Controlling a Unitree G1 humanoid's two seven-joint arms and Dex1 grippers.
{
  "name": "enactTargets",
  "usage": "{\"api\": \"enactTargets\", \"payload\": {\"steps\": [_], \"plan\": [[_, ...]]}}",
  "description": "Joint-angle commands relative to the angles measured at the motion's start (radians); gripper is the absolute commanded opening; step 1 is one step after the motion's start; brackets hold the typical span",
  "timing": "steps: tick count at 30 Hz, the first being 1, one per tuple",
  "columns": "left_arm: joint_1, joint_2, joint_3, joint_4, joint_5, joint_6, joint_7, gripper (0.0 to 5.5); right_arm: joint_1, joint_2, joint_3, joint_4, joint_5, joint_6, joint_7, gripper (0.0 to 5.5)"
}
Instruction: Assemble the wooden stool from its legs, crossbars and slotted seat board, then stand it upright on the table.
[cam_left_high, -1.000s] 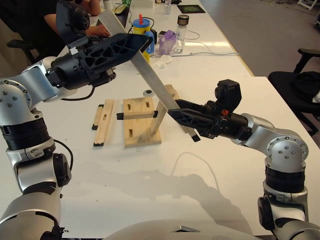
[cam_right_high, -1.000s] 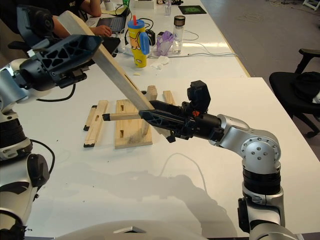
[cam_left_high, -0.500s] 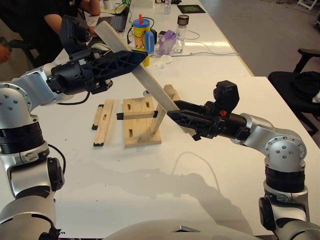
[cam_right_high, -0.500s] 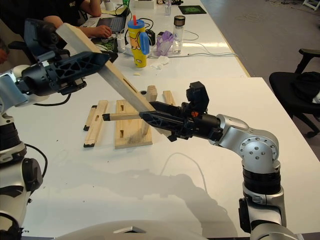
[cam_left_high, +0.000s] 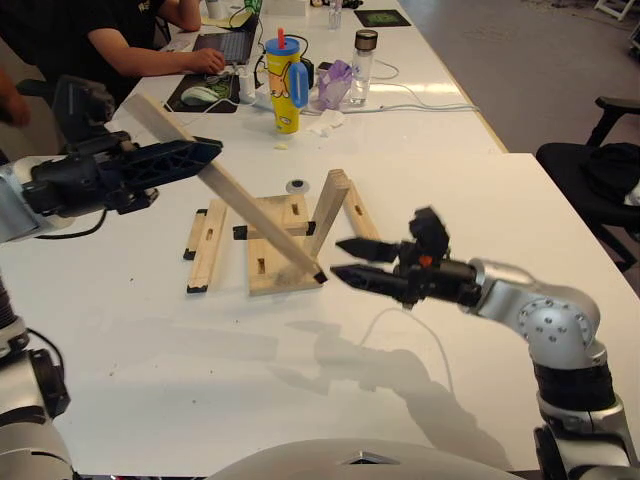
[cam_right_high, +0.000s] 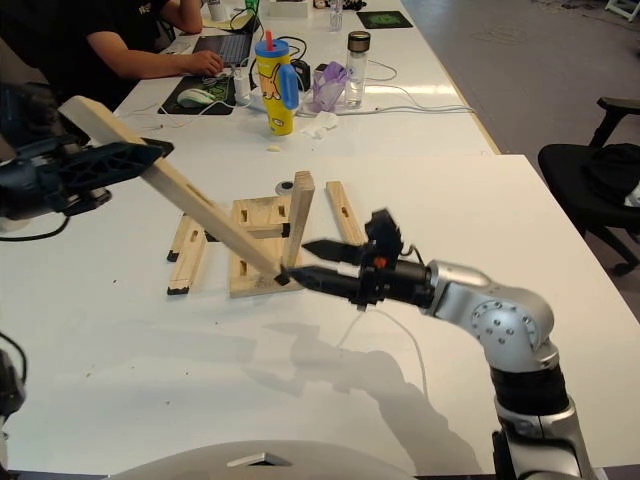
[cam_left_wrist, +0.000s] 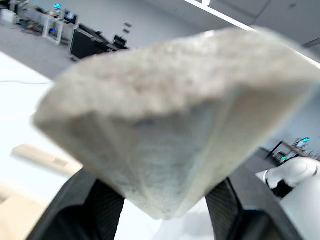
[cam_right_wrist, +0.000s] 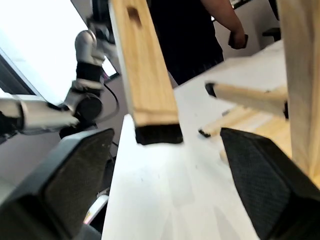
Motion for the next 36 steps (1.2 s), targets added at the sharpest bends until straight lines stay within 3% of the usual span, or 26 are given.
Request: {"api": "enactTargets", "payload": {"steps": [1,7,12,22,30,34,36], "plan": [[0.037,0.117,-0.034,0.049,0.113,-0.054,-0.148,2.07,0.059,0.077,0.131,0.074,-0.17,-0.102,-0.017,3.94],[0.081,0.197,-0.126,0.226,0.355,-0.252,-0.317,2.06,0.005,0.28,0.228,0.3,-0.362,-0.183,-0.145,3.94],[0.069,0.175,-0.152,0.305,0.472,-0.378,-0.355,2.06,-0.047,0.352,0.24,0.42,-0.446,-0.17,-0.196,3.94],[0.094,0.023,-0.134,0.277,0.52,-0.46,-0.278,2.06,-0.073,0.334,0.094,0.464,-0.512,-0.185,-0.262,3.94],[0.097,-0.088,-0.085,0.187,0.481,-0.483,-0.2,2.06,-0.033,0.323,0.109,0.344,-0.448,-0.098,-0.172,3.94],[0.097,-0.115,-0.12,0.152,0.501,-0.493,-0.2,2.06,-0.005,0.323,0.093,0.26,-0.368,-0.039,-0.125,3.94],[0.1,-0.124,-0.146,0.144,0.526,-0.509,-0.2,2.06,-0.005,0.327,0.08,0.239,-0.345,-0.028,-0.121,3.64]]}}
